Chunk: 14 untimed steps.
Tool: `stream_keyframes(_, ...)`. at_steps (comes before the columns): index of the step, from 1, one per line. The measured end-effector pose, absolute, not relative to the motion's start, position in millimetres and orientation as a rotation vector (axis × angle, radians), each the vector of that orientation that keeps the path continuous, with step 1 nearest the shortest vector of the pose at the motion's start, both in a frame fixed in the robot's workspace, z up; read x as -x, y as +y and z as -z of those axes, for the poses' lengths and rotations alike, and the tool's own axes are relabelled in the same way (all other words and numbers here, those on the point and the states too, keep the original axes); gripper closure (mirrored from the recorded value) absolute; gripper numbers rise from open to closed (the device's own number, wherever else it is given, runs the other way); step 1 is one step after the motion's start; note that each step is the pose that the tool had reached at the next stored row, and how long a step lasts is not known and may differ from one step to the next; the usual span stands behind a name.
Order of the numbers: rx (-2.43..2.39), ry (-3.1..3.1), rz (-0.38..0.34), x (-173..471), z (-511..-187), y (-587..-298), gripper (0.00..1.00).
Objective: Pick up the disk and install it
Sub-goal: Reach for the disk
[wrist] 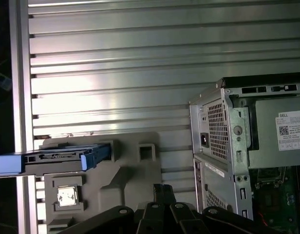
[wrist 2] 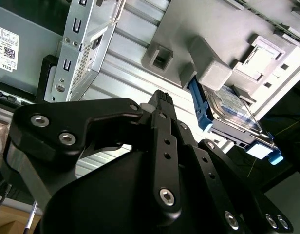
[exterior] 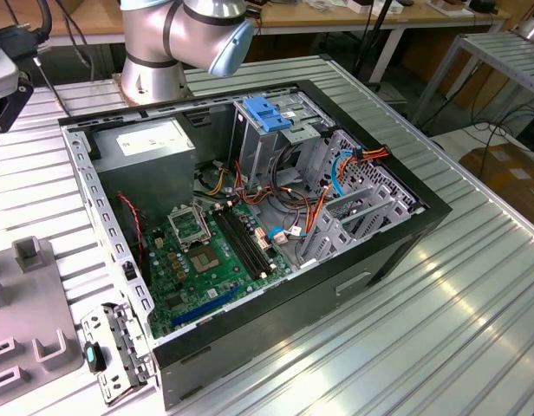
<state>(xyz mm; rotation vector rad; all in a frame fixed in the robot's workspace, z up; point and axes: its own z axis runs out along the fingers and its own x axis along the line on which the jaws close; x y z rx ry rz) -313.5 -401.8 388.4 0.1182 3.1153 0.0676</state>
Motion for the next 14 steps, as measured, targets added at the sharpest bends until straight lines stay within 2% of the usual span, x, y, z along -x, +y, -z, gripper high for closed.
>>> stream_keyframes(14, -0.118, 3.115, -0.068, 325, -388, -402, 0.89)
